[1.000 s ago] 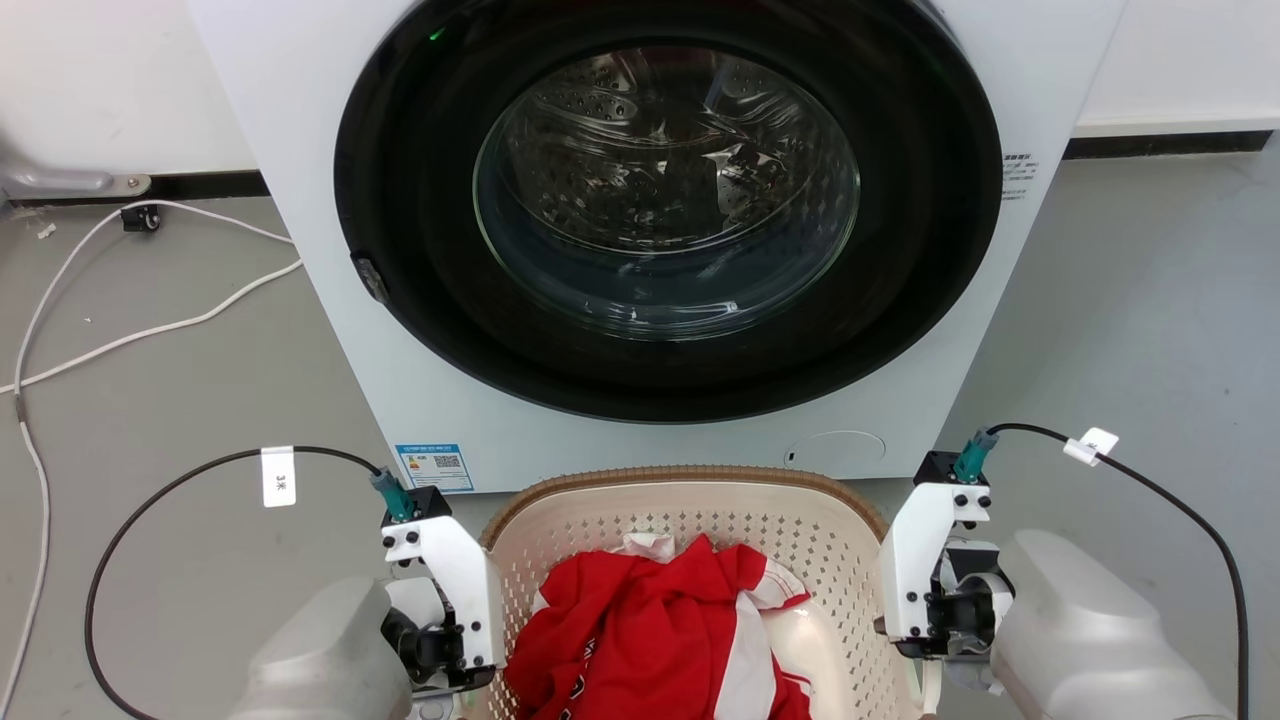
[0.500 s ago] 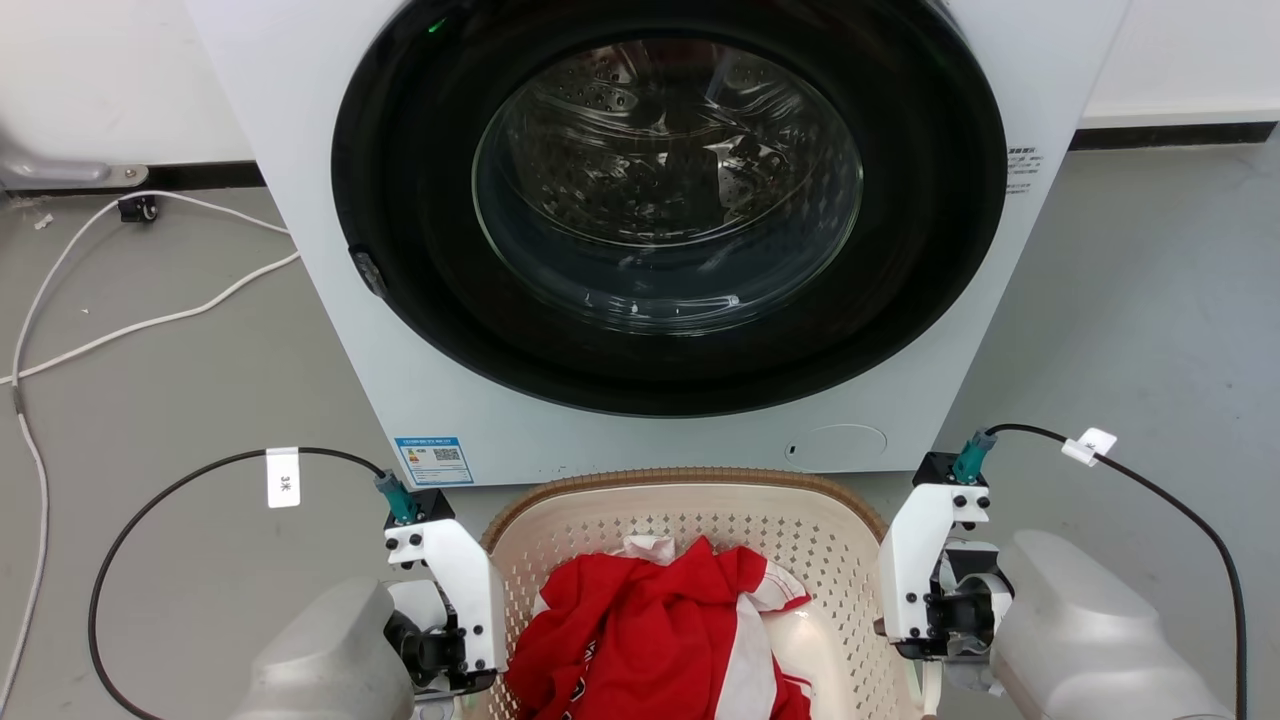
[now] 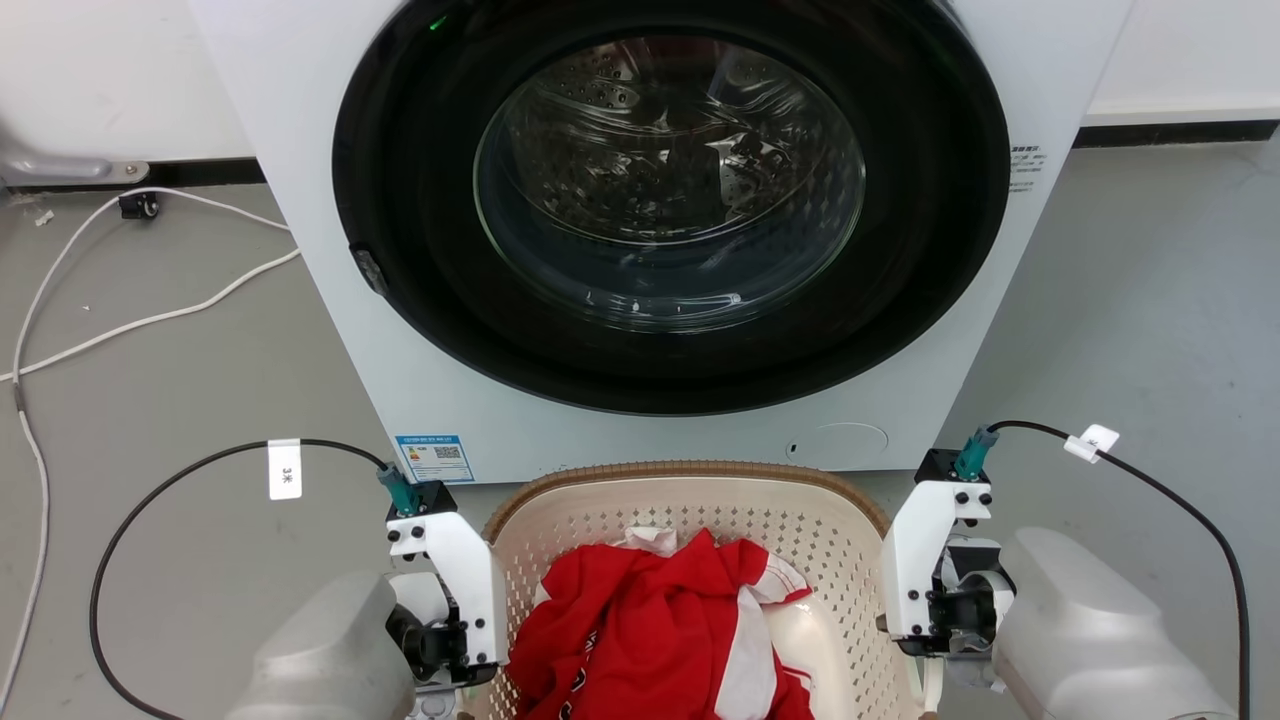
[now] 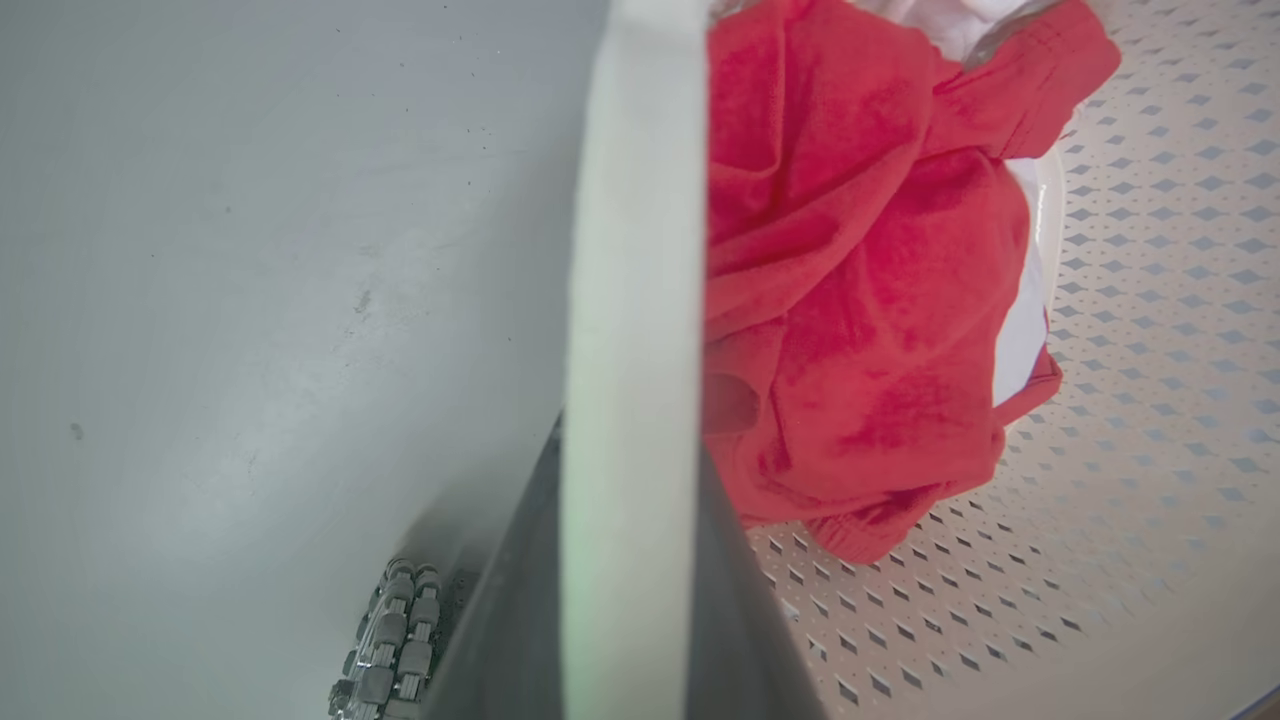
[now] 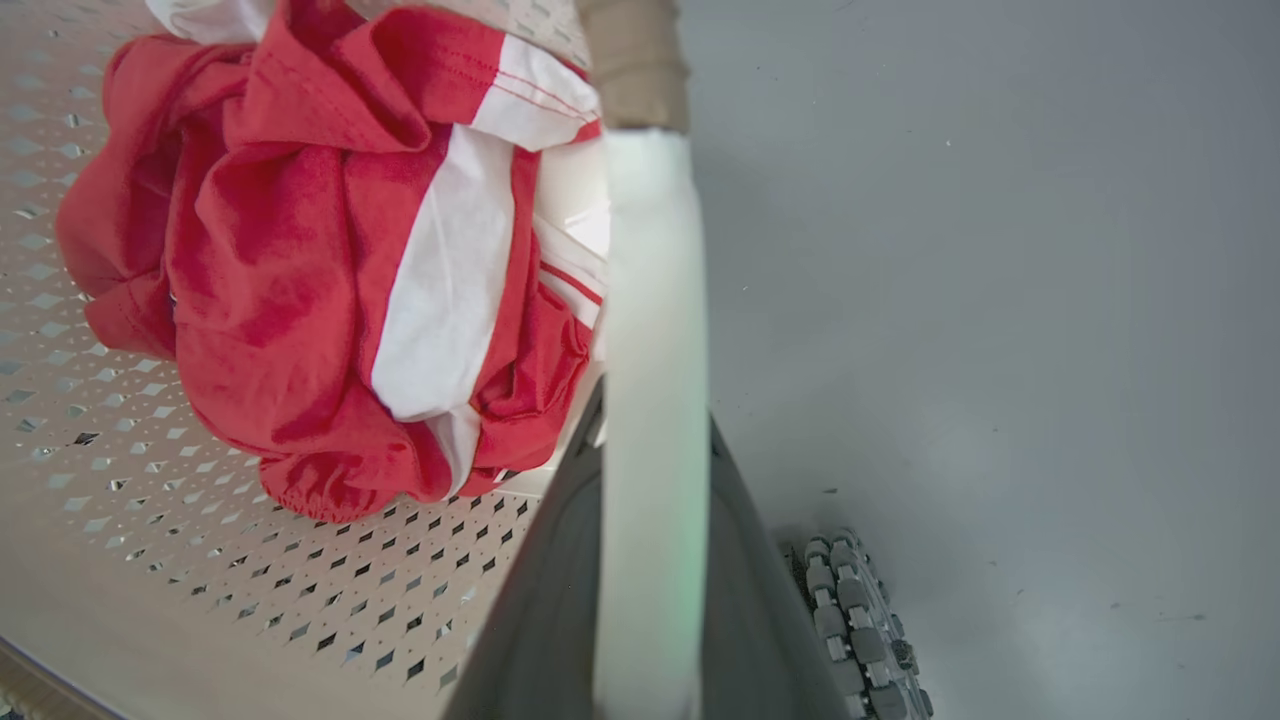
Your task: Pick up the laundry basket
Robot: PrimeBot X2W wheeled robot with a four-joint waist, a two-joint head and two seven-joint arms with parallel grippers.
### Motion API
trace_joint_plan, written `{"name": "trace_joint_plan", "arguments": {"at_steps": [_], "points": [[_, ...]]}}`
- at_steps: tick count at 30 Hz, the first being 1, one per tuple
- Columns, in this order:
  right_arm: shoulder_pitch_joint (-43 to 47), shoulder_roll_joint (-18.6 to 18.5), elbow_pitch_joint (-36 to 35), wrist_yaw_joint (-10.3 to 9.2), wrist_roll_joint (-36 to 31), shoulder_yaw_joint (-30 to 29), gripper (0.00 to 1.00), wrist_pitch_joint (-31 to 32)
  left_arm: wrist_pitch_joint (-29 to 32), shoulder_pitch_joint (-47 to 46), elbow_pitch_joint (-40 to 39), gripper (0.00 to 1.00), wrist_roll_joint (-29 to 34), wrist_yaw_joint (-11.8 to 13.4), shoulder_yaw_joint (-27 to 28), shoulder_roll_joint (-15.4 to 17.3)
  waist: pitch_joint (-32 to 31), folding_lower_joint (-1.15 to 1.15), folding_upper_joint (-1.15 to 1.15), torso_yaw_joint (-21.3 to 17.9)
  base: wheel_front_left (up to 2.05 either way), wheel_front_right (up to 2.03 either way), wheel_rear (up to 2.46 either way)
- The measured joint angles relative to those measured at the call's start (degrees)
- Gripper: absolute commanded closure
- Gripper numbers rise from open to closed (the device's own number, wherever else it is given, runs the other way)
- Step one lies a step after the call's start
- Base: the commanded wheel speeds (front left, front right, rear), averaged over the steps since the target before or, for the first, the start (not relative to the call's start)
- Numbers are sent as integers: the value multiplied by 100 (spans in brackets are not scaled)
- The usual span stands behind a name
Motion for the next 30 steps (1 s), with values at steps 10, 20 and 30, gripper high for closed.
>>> {"name": "trace_joint_plan", "arguments": {"at_steps": [10,20,30], "points": [[0,-1,0,0,0,1,100,-80,-24,-31,-7,100,-45,0,-66,12,13,0,0,-7,0,0,0],[9,-7,1,0,-1,-10,100,-78,-21,-34,-8,100,-101,0,-119,14,8,0,0,1,0,0,0],[14,-12,1,0,-43,-42,100,-70,-36,-34,-26,100,-153,0,-171,24,18,0,0,-9,0,0,0]]}}
